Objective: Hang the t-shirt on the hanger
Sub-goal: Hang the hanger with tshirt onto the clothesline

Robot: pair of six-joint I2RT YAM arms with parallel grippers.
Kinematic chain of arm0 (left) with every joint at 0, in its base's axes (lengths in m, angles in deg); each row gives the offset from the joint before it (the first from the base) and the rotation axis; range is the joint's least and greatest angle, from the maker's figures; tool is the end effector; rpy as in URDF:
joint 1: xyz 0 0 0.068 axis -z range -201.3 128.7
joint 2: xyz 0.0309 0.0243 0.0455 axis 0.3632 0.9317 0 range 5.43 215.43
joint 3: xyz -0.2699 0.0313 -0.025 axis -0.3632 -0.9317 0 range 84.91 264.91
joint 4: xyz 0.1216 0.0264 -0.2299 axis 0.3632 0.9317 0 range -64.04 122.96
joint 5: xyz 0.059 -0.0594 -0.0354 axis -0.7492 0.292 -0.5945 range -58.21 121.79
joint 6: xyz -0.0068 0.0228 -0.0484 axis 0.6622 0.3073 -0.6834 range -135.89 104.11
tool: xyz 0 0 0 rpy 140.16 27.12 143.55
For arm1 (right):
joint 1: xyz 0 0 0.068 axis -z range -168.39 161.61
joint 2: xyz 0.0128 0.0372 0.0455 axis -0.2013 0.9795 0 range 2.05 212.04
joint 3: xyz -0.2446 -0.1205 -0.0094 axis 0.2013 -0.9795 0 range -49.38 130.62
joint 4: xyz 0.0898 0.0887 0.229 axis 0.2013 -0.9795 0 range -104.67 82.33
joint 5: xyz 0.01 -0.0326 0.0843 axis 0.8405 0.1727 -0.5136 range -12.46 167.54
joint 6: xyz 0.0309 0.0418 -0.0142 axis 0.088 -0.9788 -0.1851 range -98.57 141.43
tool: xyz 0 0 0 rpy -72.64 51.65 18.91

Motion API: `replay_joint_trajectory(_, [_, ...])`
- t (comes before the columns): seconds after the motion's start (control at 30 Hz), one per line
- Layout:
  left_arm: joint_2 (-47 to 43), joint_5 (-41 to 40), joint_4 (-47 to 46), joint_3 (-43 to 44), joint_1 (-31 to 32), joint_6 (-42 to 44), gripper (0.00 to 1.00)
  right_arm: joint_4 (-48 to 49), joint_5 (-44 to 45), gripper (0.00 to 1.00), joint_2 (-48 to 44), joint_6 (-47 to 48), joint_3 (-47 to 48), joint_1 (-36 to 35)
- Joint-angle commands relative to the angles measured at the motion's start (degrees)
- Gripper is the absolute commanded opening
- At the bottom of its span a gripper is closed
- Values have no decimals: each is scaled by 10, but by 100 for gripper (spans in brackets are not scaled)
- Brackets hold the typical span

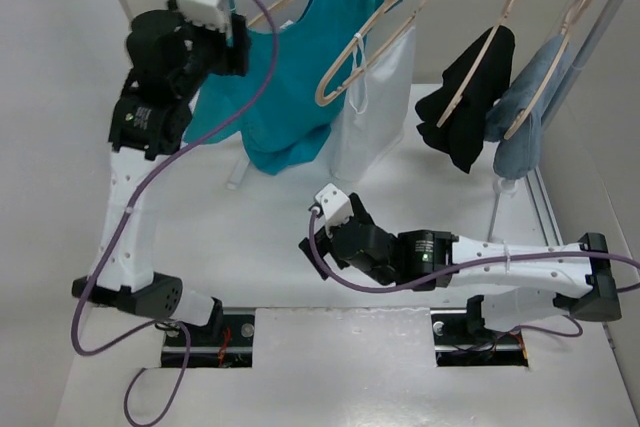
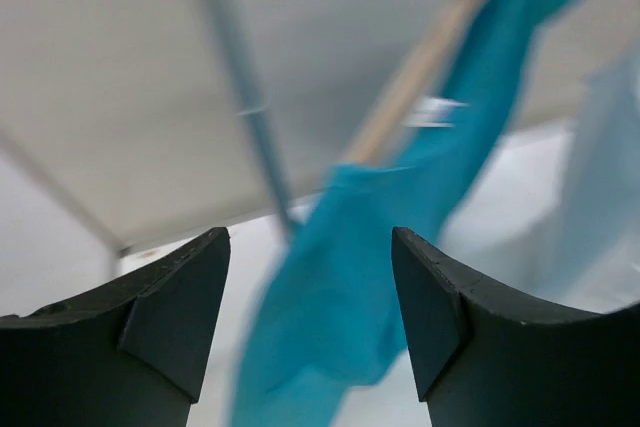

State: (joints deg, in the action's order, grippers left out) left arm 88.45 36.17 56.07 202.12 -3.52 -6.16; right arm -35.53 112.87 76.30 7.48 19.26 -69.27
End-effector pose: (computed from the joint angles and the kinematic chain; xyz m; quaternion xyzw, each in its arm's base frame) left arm 0.2524 -0.0839 0.5706 0.1890 0.6548 -0.0773 0.7277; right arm 0.0654 0.2772 0.3466 -0.3429 0.7794 0.1514 0.5021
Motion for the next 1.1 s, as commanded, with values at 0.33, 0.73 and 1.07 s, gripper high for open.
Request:
replay_joint_trajectory(0.33, [-245,-111,-108,-407,-262,-70,69,-59,-153,99,-356,-288,-341,269])
replay_joint_trajectory(0.73, [-312,-65,-149,-654,-318,-89,72,-190,-84,99,-601,-274,-345,337])
replay_joint_trajectory(1.07, [-360,-36,-160,-705,-357,-94,72,-189,-48,99,-429,-233,-266,337])
